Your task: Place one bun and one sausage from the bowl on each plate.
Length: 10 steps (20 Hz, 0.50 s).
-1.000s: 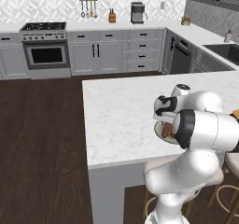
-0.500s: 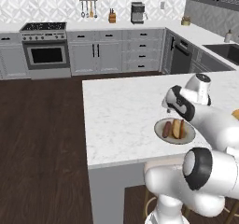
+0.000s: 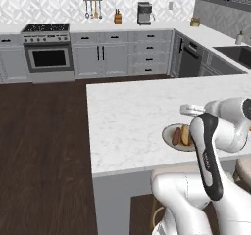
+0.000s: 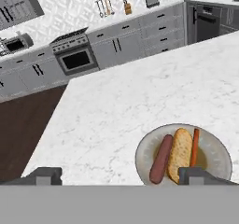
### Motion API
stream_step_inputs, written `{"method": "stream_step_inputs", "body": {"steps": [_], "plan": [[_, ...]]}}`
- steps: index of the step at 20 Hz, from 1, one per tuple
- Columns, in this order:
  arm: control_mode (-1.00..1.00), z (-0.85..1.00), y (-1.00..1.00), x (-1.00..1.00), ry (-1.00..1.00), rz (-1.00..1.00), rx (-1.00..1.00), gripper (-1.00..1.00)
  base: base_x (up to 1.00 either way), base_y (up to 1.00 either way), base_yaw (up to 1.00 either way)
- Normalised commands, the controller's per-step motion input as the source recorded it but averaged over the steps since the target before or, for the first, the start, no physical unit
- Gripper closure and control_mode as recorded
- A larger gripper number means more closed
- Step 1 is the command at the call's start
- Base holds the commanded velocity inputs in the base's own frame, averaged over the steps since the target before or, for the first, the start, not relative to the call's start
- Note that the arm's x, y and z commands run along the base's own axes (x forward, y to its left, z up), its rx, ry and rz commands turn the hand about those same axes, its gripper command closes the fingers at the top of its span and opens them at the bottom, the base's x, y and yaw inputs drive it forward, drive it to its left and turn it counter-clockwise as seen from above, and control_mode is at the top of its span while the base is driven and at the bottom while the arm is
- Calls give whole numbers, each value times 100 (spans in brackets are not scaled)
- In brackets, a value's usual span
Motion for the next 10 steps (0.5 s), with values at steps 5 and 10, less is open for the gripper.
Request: {"method": "stream_step_inputs", "body": {"steps": [5,10], "plan": [[-100,100,43,-100,-66,4,-12,-100,0,0,0],[-100,92,36,-98,-77,2,-7,-100,0,0,0]]}}
